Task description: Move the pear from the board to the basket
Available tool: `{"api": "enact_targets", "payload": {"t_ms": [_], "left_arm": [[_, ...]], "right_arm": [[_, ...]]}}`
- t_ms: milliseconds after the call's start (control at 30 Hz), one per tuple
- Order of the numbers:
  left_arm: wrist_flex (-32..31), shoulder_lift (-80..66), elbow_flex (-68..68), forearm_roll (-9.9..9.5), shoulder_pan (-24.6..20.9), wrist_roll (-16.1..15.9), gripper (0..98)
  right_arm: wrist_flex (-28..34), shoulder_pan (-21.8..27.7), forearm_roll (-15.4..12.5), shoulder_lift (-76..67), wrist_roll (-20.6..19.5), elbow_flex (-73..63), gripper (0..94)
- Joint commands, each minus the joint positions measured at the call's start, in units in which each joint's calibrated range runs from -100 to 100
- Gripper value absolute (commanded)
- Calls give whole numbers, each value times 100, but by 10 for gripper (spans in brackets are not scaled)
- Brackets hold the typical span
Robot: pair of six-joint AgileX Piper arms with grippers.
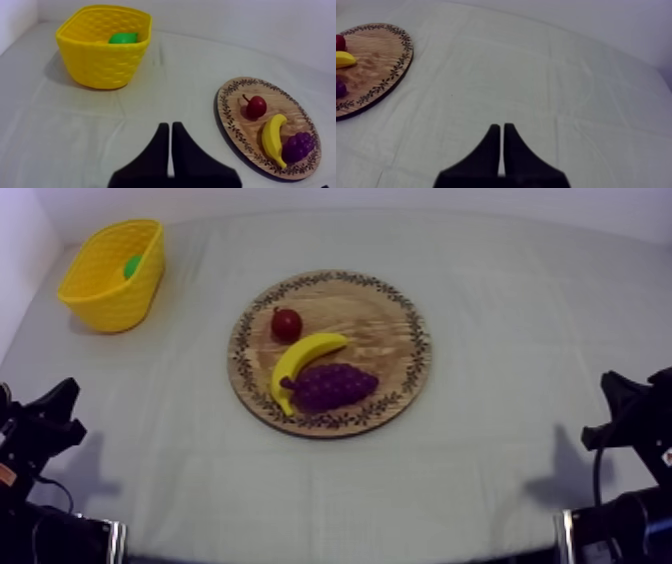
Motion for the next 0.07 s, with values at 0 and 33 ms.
{"api": "enact_targets", "payload": {"t_ms": [0,33], "left_arm": [[-4,0,5,-2,-2,91,0],[-4,0,6,-2,-2,91,0]], "right_arm": [[1,-1,-1,-2,2,0,4],[1,-1,-1,-2,1,0,4]]}}
